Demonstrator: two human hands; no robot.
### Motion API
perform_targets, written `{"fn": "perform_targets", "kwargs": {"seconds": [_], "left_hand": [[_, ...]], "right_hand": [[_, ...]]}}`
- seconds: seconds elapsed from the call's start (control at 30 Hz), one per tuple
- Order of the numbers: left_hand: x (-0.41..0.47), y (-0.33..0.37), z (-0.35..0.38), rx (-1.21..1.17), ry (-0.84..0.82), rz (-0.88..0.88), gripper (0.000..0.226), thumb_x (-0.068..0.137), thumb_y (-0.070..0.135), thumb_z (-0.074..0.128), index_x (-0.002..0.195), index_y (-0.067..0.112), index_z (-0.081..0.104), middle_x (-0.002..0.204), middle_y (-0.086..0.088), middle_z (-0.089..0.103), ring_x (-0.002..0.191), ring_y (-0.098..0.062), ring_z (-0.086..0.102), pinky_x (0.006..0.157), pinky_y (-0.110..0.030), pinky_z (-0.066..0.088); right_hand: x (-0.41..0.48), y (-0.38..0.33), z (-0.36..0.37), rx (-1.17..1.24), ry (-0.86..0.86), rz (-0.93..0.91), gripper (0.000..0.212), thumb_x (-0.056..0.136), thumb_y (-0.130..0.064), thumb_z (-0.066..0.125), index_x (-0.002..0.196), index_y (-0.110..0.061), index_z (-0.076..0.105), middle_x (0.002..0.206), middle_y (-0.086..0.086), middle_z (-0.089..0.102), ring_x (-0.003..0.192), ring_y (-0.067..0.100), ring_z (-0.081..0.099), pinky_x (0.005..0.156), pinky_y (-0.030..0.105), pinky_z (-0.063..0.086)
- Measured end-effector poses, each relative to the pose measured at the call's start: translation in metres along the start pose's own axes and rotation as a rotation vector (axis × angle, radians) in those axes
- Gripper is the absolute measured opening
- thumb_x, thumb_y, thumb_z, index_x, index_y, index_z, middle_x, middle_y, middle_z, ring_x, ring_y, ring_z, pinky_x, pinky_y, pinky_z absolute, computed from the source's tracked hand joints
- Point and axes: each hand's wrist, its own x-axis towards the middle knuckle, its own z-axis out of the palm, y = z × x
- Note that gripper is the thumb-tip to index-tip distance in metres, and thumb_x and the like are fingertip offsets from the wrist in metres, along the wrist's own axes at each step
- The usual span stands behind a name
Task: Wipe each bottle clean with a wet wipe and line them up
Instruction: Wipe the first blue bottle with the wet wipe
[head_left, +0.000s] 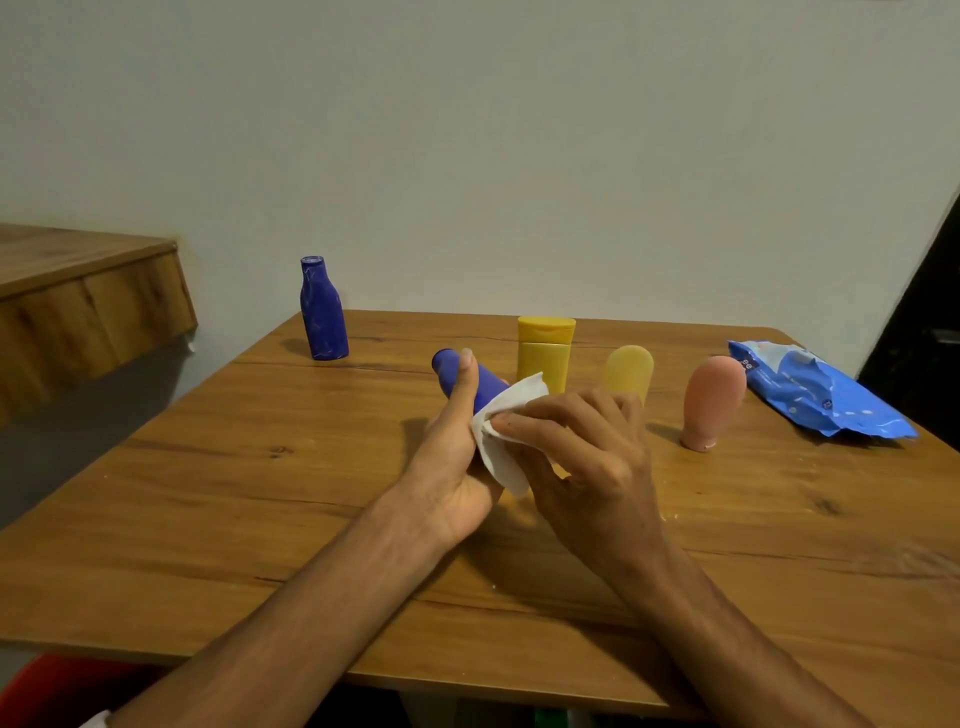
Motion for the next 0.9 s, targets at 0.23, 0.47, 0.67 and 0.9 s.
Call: {"fn": "perform_targets", "kwargs": {"seconds": [0.23, 0.47, 0.67, 0.9], "left_hand": [[0.001, 0.005, 0.003, -0.111, -0.031, 0.093, 0.067, 0.084, 0.049, 0.062, 0.13, 0.003, 0.048, 0.111, -0.018, 0.062, 0.094, -0.026, 0.064, 0.082, -0.039, 0.057], [0.001, 0.006, 0.002, -0.062, -0.032, 0.059, 0.068, 0.084, 0.053, 0.061, 0.127, 0.001, 0.052, 0.121, -0.023, 0.063, 0.112, -0.033, 0.063, 0.1, -0.05, 0.049], [0.003, 0.006, 0.001, -0.035, -0.052, 0.042, 0.074, 0.079, 0.057, 0.063, 0.129, 0.003, 0.055, 0.114, -0.02, 0.063, 0.098, -0.031, 0.065, 0.079, -0.046, 0.059], [0.003, 0.003, 0.0, -0.018, -0.035, 0.016, 0.076, 0.079, 0.057, 0.064, 0.13, 0.002, 0.053, 0.116, -0.021, 0.062, 0.111, -0.033, 0.063, 0.088, -0.046, 0.056]], "right_hand": [[0.004, 0.004, -0.013, -0.085, 0.083, 0.221, 0.023, 0.084, -0.026, 0.062, 0.097, -0.011, 0.072, 0.086, 0.005, 0.067, 0.08, 0.019, 0.058, 0.07, 0.031, 0.032], [0.004, 0.001, -0.01, -0.022, 0.054, 0.194, 0.023, 0.084, -0.026, 0.062, 0.097, -0.01, 0.072, 0.09, 0.004, 0.069, 0.085, 0.017, 0.059, 0.074, 0.029, 0.034], [0.002, 0.002, -0.004, 0.009, 0.031, 0.094, 0.019, 0.084, -0.023, 0.066, 0.103, -0.02, 0.067, 0.094, 0.002, 0.068, 0.088, 0.018, 0.058, 0.073, 0.035, 0.038], [0.001, 0.003, 0.0, 0.009, 0.025, 0.053, 0.02, 0.087, -0.025, 0.067, 0.106, -0.025, 0.06, 0.098, 0.0, 0.07, 0.09, 0.017, 0.059, 0.073, 0.036, 0.04]]}}
